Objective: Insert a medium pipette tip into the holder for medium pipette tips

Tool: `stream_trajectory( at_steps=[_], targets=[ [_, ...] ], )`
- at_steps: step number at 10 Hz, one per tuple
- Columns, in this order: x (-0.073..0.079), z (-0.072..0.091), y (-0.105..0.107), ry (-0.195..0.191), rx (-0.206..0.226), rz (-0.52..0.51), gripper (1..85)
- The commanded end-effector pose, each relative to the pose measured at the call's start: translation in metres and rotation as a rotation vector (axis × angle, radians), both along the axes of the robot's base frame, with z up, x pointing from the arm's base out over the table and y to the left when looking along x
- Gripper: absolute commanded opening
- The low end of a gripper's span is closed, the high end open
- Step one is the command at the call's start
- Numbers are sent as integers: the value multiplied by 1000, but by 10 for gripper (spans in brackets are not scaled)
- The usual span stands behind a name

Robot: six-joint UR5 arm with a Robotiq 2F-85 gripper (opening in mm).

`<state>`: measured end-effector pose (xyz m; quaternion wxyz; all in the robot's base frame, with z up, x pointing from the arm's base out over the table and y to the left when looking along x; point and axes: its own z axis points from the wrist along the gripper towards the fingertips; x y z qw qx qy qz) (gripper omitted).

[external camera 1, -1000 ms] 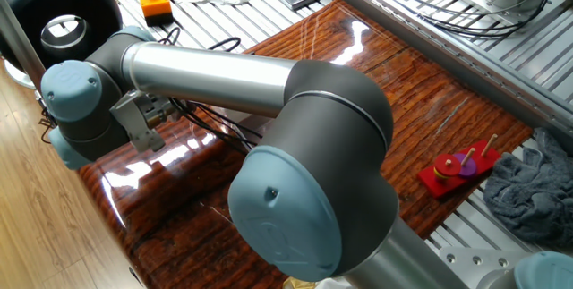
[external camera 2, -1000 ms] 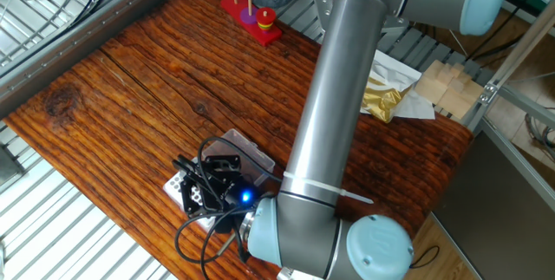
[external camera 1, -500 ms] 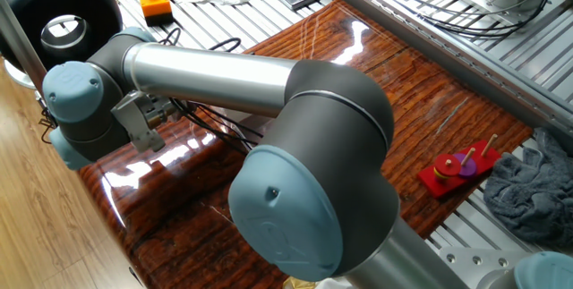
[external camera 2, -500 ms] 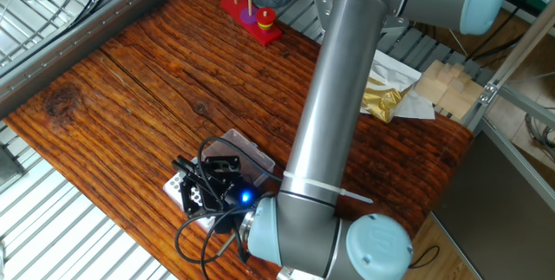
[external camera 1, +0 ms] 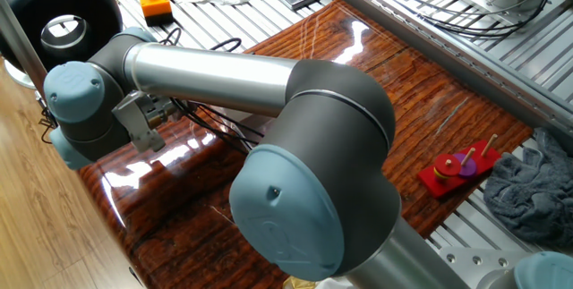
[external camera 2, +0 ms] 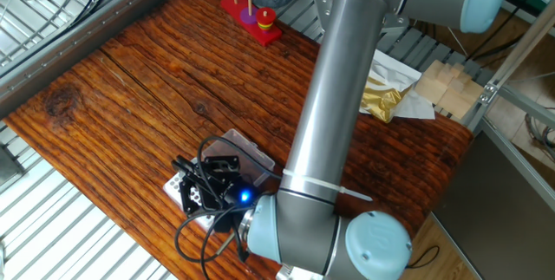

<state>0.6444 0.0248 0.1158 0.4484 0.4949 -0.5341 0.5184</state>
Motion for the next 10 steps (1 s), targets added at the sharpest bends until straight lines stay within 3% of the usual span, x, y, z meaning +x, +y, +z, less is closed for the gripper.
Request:
stream_trajectory(
  at_steps=[1, 10],
  targets=[
    [-3, -5, -5, 4, 17, -6, 10],
    [-3, -10, -14, -5, 31, 9, 10]
  ],
)
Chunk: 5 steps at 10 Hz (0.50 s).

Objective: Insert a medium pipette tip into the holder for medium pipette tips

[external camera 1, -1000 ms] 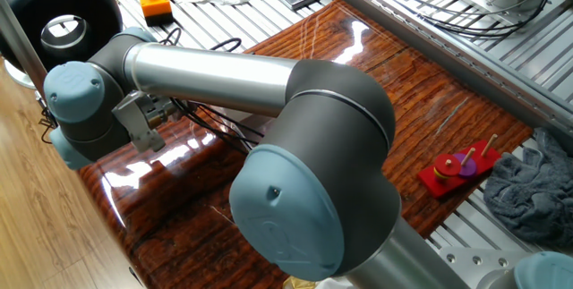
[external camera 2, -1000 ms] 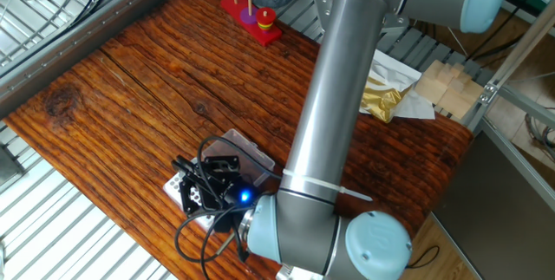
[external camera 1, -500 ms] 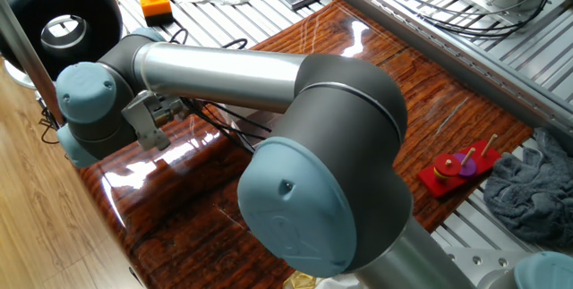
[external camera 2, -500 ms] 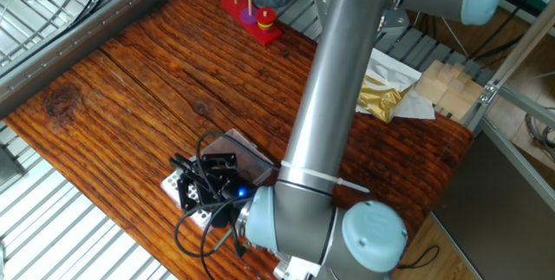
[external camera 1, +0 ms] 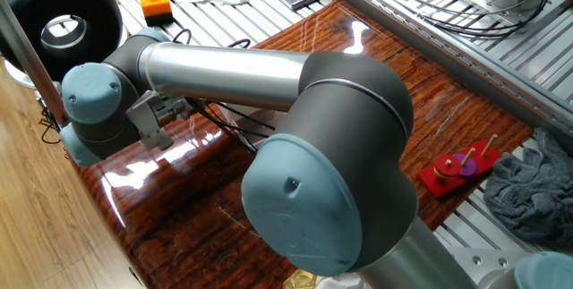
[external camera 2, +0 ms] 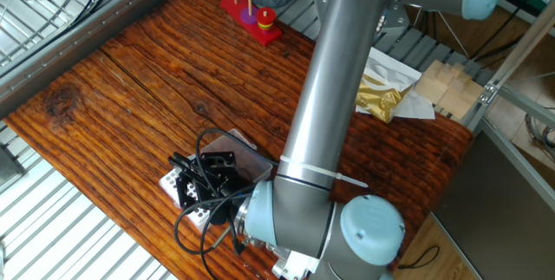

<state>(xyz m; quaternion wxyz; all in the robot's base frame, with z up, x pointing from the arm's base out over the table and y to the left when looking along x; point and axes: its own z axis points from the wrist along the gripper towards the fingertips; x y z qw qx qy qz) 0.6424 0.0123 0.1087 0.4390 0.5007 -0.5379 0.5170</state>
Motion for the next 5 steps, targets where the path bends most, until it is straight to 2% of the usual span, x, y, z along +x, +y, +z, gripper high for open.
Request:
stream_trajectory(
  at_steps=[1, 2, 3, 4, 5],
  targets=[
    [0, -3, -1, 1, 11, 1, 10],
    [2, -4, -1, 0, 12, 7, 10],
    [7, -14, 0, -14, 45, 24, 17],
    [4, -19, -1, -17, 62, 12, 53],
    [3, -19, -1, -11, 62, 9, 80]
  ],
)
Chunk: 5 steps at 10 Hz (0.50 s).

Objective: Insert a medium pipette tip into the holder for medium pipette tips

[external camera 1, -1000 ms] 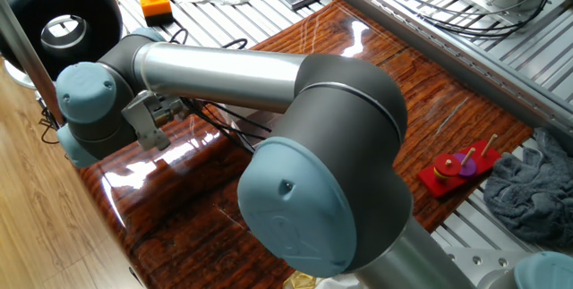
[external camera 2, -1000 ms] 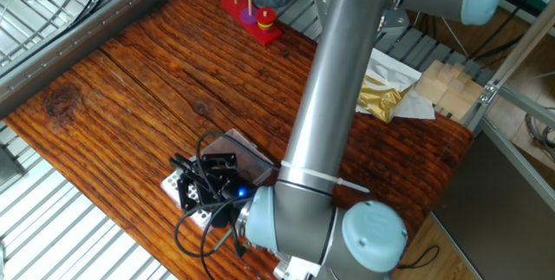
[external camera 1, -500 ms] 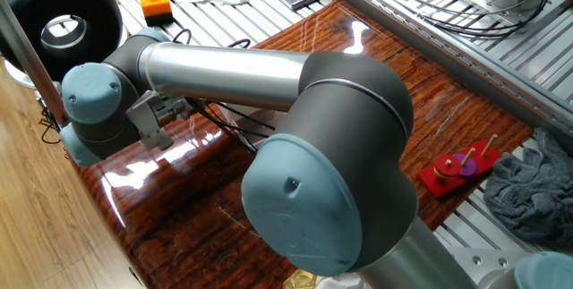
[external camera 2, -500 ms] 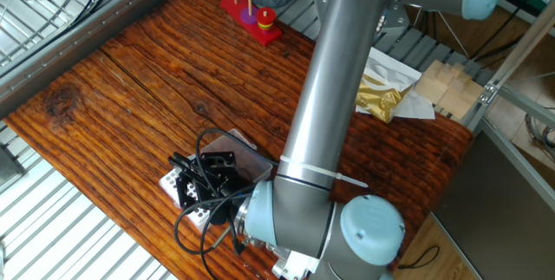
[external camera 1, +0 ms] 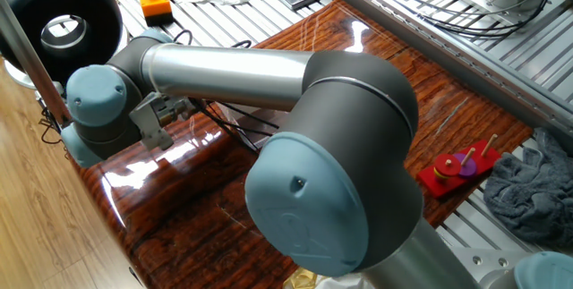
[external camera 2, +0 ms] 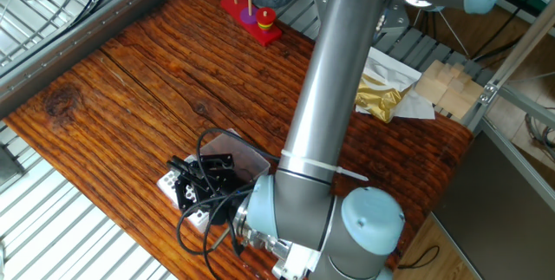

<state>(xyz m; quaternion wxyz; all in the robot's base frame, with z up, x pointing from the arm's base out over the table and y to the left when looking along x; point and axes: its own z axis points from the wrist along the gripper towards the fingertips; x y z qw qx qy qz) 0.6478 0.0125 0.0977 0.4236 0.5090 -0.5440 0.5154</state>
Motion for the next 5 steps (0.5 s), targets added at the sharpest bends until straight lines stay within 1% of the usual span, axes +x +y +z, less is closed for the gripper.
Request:
stream_trajectory(
  at_steps=[1, 3, 4, 5],
  targets=[
    [1, -8, -1, 12, 37, 4, 120],
    [3, -15, 0, 27, 68, 8, 223],
    [5, -15, 0, 37, 73, 14, 283],
    [11, -12, -1, 61, 77, 28, 357]
  ],
)
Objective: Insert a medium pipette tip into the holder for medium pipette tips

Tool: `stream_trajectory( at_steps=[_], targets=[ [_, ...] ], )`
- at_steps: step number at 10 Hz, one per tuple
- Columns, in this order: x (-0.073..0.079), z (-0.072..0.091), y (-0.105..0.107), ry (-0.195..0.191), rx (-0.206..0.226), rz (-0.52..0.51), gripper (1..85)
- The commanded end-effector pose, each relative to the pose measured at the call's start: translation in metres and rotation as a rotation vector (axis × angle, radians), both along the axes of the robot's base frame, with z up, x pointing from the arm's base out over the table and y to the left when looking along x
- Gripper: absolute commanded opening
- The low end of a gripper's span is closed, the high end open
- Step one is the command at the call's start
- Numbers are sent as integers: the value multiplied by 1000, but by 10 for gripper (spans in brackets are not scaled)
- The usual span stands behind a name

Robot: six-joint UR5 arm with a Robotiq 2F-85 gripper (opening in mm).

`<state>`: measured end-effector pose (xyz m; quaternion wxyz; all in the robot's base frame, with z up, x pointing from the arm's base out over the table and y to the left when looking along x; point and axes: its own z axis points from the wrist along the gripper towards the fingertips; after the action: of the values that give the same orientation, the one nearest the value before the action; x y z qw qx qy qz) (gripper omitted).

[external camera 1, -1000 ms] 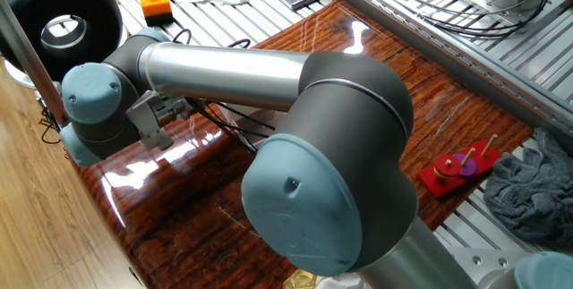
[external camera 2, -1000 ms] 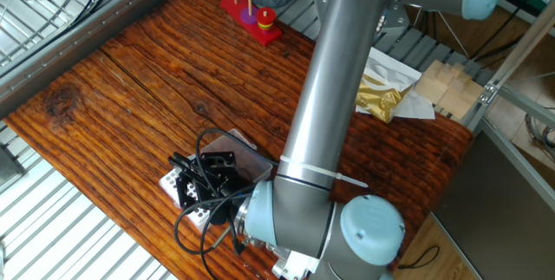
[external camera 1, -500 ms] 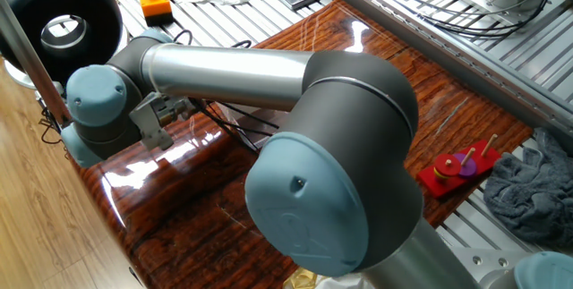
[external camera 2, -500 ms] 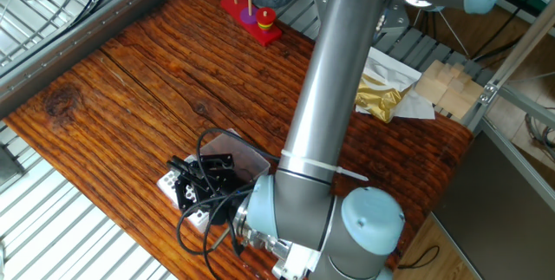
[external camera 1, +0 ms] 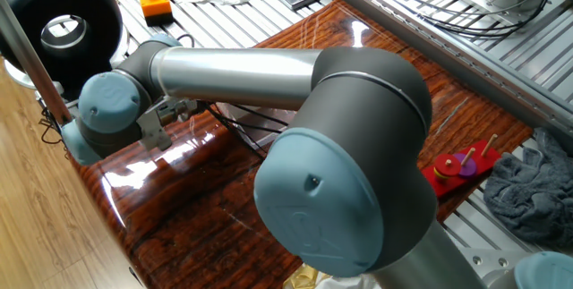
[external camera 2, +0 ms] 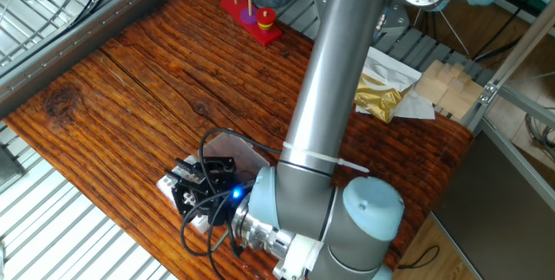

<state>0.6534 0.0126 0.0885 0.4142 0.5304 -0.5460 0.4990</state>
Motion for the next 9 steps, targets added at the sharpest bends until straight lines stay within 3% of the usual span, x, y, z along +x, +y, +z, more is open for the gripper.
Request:
stream_trajectory(
  at_steps=[1, 5, 9],
  targets=[
    [8, 4, -4, 54, 26, 14, 397],
    [11, 7, -7, 69, 63, 15, 410],
    [19, 21, -15, 87, 106, 35, 410]
  ],
)
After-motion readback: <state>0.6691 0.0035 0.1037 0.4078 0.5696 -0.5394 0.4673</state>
